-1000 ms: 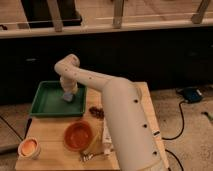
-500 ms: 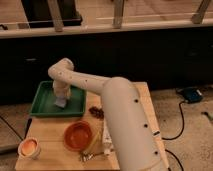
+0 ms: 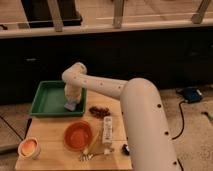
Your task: Wipe tray with sponge
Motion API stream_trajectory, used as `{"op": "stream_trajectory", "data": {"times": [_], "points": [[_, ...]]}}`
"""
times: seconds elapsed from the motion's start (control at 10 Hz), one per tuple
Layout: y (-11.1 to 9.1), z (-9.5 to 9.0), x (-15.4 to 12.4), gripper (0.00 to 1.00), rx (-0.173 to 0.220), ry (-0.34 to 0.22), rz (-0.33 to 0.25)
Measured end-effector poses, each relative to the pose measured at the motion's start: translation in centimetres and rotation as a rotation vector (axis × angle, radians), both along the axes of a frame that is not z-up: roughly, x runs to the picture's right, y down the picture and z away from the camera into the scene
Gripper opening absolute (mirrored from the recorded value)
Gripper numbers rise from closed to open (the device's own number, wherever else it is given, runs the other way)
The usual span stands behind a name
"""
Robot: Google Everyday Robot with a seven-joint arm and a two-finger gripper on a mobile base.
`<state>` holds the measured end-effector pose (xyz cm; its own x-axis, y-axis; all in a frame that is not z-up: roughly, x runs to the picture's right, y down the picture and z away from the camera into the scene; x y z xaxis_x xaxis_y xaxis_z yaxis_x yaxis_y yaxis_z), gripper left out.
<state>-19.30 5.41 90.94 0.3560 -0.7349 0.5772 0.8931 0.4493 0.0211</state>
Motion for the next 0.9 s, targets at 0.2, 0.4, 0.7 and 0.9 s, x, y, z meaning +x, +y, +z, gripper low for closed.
{"op": "stream_trajectory", "data": {"times": [0.2,0.4,0.7,0.9], "points": [[-1.32,0.90,0.16,0.03,0.012,0.007,0.028],[-1.62,1.01,0.36,0.03,0.018,0.012,0.046],[-1.56,1.03,0.25,0.03,0.019,0.012,0.043],[-1.54,1.04,0.27,0.03,0.018,0.012,0.043]]}}
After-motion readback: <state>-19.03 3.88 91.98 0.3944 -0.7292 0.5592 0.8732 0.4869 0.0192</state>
